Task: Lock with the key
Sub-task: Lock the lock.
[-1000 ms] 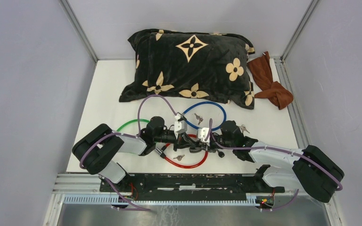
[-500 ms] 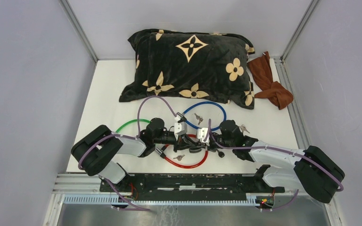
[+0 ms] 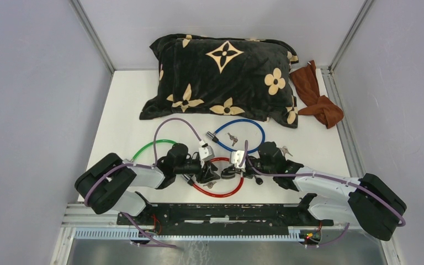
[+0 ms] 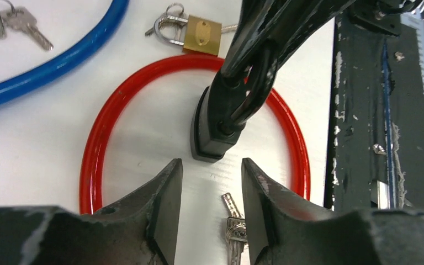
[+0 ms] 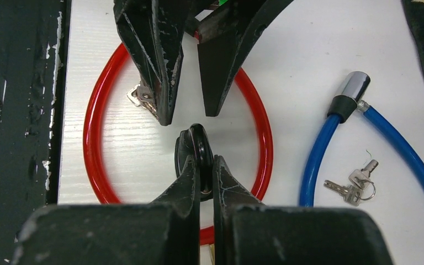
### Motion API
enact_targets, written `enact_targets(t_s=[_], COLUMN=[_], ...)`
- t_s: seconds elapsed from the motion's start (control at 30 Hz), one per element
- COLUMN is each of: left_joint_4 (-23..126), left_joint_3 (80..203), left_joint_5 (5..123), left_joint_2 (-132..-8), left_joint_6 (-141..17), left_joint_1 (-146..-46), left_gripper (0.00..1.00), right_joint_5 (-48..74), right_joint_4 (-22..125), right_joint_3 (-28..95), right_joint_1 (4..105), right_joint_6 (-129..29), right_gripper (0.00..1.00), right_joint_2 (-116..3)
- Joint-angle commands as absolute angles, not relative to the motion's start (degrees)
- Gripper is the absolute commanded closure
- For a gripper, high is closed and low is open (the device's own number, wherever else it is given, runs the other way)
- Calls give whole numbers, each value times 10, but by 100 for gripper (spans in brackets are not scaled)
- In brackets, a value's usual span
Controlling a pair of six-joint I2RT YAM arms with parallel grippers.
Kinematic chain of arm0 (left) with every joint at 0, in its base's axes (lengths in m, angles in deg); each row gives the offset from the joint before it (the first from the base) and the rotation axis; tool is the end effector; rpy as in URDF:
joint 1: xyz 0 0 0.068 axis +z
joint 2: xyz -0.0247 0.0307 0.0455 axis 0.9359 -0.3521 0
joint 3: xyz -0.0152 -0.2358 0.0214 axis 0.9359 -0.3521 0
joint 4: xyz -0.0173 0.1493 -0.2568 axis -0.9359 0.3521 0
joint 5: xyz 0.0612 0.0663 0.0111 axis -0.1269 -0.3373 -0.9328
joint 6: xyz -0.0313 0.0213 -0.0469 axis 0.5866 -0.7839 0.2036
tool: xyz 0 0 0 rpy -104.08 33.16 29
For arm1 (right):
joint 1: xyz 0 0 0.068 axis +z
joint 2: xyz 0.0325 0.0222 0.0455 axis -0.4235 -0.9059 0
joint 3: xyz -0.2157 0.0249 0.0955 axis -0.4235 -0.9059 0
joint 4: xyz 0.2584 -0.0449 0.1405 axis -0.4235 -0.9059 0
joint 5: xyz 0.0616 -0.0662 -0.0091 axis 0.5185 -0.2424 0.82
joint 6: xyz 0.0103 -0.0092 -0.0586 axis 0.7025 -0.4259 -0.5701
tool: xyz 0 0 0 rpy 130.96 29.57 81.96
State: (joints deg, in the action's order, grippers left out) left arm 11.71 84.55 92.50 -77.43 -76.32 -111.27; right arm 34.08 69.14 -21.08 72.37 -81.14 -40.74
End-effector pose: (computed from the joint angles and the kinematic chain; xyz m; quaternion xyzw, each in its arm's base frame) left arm 0.1719 -0.1902 0.0529 0.4599 0.6796 -0.4220 0.3853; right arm 0.1671 0.2129 0.1112 -0.5909 0.5945 0.3091 0.4494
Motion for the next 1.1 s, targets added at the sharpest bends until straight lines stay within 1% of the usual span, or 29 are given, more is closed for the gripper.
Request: enact_targets(t_s=[0.0, 0.17, 0.27, 0.37, 0.5, 0.57, 0.6, 0.67, 0.73, 0.77, 0.9, 1.0, 1.03, 1.07], left_joint_4=[87, 18, -6, 5, 31, 42, 46, 44, 35, 33, 34, 34, 34, 36], left_joint_3=[848, 867, 877, 871, 874, 876, 878, 882, 883, 883, 881, 882, 883, 883], left_joint_5=[950, 990, 994, 981, 962, 961, 958, 944, 948, 954, 954, 942, 940, 939], left_joint_2=[-749, -727, -741, -760, -771, -774, -776, -777, -776, -774, -771, -771, -771, -771], left_joint_6=[-766, -705, -658, -665, -685, -699, -703, -699, -689, -687, -694, -706, -708, -711], left_joint_1=[-1110, -1110, -1114, -1116, -1123, -1122, -1123, -1123, -1123, -1123, -1124, -1123, -1124, -1124], left_gripper=[49, 49, 50, 58, 75, 83, 85, 84, 77, 75, 73, 73, 76, 85], right_joint_5=[308, 290, 279, 279, 278, 278, 278, 278, 277, 277, 275, 269, 268, 265], right_joint_4=[656, 651, 654, 660, 659, 660, 659, 657, 655, 654, 654, 651, 649, 647], right_joint_3=[-206, -208, -211, -212, -211, -212, -211, -212, -212, -212, -212, -211, -210, -208], right_joint_1=[735, 741, 741, 743, 745, 745, 746, 747, 747, 748, 750, 753, 754, 755], right_joint_6=[-823, -826, -827, -826, -828, -828, -828, -828, -827, -826, -826, -826, -827, -827], right_gripper=[100, 100, 100, 100, 100, 100, 100, 100, 100, 100, 100, 100, 100, 100], right_joint_2=[-420, -436, -437, -437, -441, -436, -435, -435, -438, -438, -438, -441, -442, -443])
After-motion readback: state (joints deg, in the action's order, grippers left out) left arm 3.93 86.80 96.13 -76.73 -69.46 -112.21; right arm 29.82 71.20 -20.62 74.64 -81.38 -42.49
